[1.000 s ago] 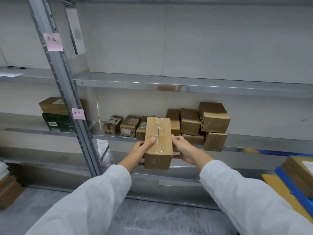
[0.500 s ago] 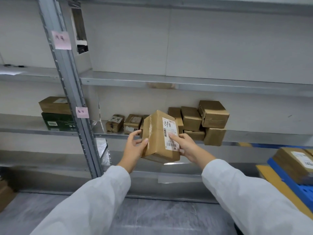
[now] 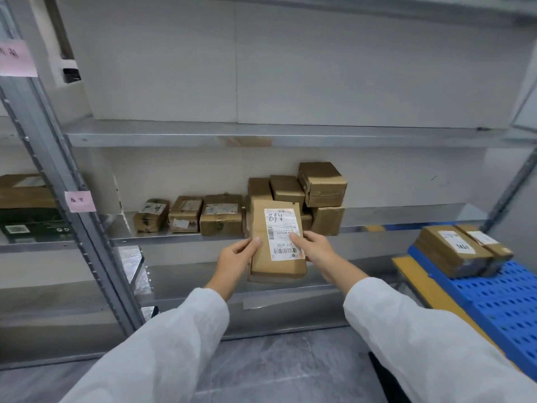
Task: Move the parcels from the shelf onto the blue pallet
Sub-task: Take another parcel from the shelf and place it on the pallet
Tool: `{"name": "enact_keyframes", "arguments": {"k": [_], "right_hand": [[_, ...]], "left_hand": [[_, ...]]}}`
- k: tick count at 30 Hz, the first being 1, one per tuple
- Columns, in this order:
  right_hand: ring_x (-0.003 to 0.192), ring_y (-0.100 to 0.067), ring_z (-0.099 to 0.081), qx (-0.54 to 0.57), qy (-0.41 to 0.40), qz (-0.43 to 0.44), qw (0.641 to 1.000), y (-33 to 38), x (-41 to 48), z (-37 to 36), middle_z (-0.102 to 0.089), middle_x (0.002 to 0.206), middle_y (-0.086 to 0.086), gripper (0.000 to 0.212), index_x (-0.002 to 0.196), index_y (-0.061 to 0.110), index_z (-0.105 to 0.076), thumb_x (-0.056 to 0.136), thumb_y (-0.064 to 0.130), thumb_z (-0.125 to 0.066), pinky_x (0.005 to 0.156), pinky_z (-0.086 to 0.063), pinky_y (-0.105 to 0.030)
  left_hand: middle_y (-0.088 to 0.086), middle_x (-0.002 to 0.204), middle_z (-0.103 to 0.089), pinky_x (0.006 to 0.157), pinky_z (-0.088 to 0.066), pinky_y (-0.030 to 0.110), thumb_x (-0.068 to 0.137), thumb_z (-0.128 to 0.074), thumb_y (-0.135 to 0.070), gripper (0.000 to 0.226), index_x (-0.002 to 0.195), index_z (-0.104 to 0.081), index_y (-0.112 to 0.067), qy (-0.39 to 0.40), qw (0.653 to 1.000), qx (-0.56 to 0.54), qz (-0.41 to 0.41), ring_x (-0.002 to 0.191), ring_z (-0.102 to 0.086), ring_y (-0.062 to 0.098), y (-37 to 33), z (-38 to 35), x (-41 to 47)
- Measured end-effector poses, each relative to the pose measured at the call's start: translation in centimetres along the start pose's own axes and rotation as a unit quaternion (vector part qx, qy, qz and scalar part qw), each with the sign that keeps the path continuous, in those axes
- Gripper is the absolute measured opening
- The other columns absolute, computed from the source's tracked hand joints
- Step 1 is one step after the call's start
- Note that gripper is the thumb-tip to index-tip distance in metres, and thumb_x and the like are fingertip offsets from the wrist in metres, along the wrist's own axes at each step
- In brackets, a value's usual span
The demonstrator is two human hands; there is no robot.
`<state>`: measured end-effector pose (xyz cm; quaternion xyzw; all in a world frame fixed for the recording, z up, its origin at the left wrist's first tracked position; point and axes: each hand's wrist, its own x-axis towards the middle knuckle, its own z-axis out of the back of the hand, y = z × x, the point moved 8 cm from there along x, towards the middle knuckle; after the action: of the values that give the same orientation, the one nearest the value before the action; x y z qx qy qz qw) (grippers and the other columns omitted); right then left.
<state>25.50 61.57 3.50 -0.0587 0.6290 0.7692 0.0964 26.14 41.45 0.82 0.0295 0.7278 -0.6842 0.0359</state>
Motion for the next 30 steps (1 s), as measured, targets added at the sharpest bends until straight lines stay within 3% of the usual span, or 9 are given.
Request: {"name": "enact_keyframes", "arguments": {"k": [3,6,8,13,19,21,25,27,30], "right_hand": [[0.093,-0.013,-0.067,0.002,-0.03,0.002,1.0,-0.4,-0.1,3.6,-0.068,0.116,-0.004,0.041,0.129,0.013,-0.055,0.093,0.032,-0.061,0.072,-0.055,-0.024],[0.101,-0.018,-0.066,0.005,-0.049,-0.004,0.999,-1.1,-0.4,8.2,-0.066,0.121,-0.007,0.042,0.132,0.013,-0.052,0.095,0.032,-0.06,0.082,-0.056,-0.031],[0.1,-0.017,-0.067,0.013,-0.065,0.002,0.998,-1.7,-1.0,12.4,-0.066,0.121,-0.007,0.039,0.13,0.013,-0.053,0.095,0.03,-0.059,0.08,-0.056,-0.03],[0.082,-0.006,-0.067,0.031,-0.129,0.008,0.991,-4.1,-3.5,25.5,-0.069,0.102,0.003,0.031,0.122,0.016,-0.056,0.095,0.031,-0.06,0.057,-0.05,-0.018],[0.087,-0.009,-0.068,0.042,-0.224,0.001,0.974,-8.4,-7.8,43.4,-0.071,0.103,0.002,0.028,0.117,0.016,-0.062,0.093,0.031,-0.062,0.071,-0.055,-0.024],[0.091,-0.012,-0.068,0.036,-0.244,-0.014,0.969,-10.0,-9.2,48.2,-0.071,0.107,0.001,0.028,0.115,0.018,-0.063,0.092,0.034,-0.062,0.08,-0.057,-0.031],[0.093,-0.017,-0.068,0.038,-0.293,-0.037,0.955,-13.9,-12.0,56.7,-0.069,0.108,-0.001,0.032,0.118,0.018,-0.06,0.092,0.037,-0.063,0.087,-0.056,-0.039],[0.095,-0.018,-0.068,0.034,-0.313,-0.05,0.948,-15.7,-13.3,59.6,-0.068,0.11,-0.002,0.037,0.121,0.018,-0.059,0.091,0.04,-0.063,0.089,-0.055,-0.042],[0.095,-0.019,-0.068,0.041,-0.341,-0.063,0.937,-18.0,-14.9,63.5,-0.068,0.111,-0.003,0.041,0.126,0.017,-0.058,0.091,0.039,-0.063,0.087,-0.055,-0.039]], "left_hand": [[-0.001,0.11,-0.07,0.086,-0.057,0.035,0.089,-0.069,-0.03,0.046,0.131,-0.058,-0.016,0.018,1.0,0.009,-0.006,0.102,-0.067,0.016,0.1,-3.8,0.8],[-0.009,0.104,-0.07,0.07,-0.057,0.022,0.089,-0.069,-0.031,0.042,0.129,-0.06,-0.02,0.036,0.999,0.016,-0.018,0.094,-0.068,0.008,-0.3,-8.7,1.3],[-0.01,0.102,-0.071,0.066,-0.055,0.018,0.089,-0.069,-0.031,0.039,0.126,-0.061,-0.022,0.057,0.998,0.025,-0.029,0.09,-0.069,0.005,-0.7,-13.0,1.4],[-0.004,0.111,-0.071,0.069,-0.055,0.02,0.091,-0.067,-0.034,0.038,0.126,-0.063,-0.02,0.127,0.99,0.049,-0.045,0.093,-0.069,0.007,-0.9,-26.7,0.7],[-0.009,0.106,-0.07,0.067,-0.056,0.022,0.089,-0.069,-0.033,0.019,0.107,-0.066,-0.029,0.207,0.976,0.048,-0.049,0.088,-0.068,0.001,0.0,-45.7,-2.3],[-0.008,0.106,-0.07,0.071,-0.058,0.027,0.089,-0.07,-0.03,0.014,0.102,-0.067,-0.03,0.233,0.97,0.041,-0.05,0.087,-0.069,0.001,0.7,-50.8,-3.5],[-0.005,0.112,-0.07,0.089,-0.056,0.037,0.09,-0.069,-0.032,0.028,0.116,-0.066,-0.023,0.289,0.954,0.052,-0.058,0.103,-0.066,0.011,2.5,-60.2,-6.2],[-0.005,0.113,-0.07,0.085,-0.057,0.034,0.09,-0.068,-0.033,0.03,0.118,-0.065,-0.022,0.309,0.948,0.053,-0.056,0.103,-0.066,0.01,3.2,-63.6,-7.3],[-0.006,0.111,-0.069,0.069,-0.054,0.016,0.09,-0.067,-0.034,0.029,0.116,-0.064,-0.022,0.331,0.94,0.063,-0.055,0.093,-0.066,-0.001,4.2,-68.2,-8.6]]}}
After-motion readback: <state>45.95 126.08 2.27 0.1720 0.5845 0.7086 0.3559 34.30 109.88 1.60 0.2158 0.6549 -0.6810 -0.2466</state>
